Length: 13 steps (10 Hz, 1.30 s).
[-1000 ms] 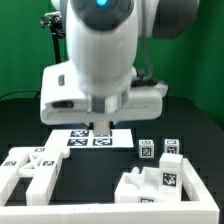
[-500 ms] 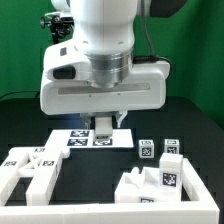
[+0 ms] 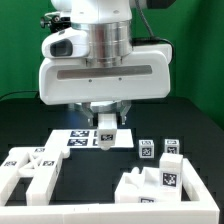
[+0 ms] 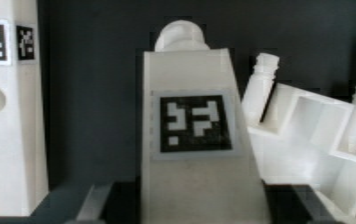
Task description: Assemble chair
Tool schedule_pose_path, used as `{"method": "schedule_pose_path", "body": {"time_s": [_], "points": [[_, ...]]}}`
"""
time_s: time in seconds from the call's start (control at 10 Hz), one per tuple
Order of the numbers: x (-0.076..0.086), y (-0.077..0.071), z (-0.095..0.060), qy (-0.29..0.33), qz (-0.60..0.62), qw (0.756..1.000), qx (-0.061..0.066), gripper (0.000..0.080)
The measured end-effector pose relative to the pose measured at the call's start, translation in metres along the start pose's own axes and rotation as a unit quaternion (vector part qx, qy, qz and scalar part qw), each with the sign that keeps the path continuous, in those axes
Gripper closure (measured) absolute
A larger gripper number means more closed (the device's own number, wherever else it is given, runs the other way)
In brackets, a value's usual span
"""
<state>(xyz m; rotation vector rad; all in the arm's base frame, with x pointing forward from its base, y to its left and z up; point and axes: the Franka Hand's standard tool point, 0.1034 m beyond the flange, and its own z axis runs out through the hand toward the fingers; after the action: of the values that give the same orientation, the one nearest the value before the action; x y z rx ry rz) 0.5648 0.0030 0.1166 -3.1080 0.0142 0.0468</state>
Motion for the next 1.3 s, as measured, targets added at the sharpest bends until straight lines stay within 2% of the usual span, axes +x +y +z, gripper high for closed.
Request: {"method": "schedule_pose_path", "body": {"time_s": [0.1,0.3,0.4,0.5,0.6,0.8,0.9,1.1,1.3], "points": [[0.007,0.003,0.0,0.047,0.01,0.999,-0.002,0.0512],[0.008,0.006,0.0,0.086,0.058,0.994,0.017,0.0512],[0.02,0.008,-0.005,0.134,0.078,0.988,0.017,0.0512],[0.023,0.0,-0.005,0.177,0.074,0.981,0.002,0.0512],[0.018,-0.003,0.0,0.173,0.065,0.983,0.0,0.0512],[0.019,-0.003,0.0,0.174,0.065,0.983,0.0,0.0512],[0.027,-0.01,-0.001,0.178,0.054,0.982,-0.001,0.0512],[0.059,-0.012,-0.01,0.204,0.032,0.978,-0.007,0.0512],[0.06,-0.01,-0.01,0.218,0.032,0.975,-0.011,0.0512]]}}
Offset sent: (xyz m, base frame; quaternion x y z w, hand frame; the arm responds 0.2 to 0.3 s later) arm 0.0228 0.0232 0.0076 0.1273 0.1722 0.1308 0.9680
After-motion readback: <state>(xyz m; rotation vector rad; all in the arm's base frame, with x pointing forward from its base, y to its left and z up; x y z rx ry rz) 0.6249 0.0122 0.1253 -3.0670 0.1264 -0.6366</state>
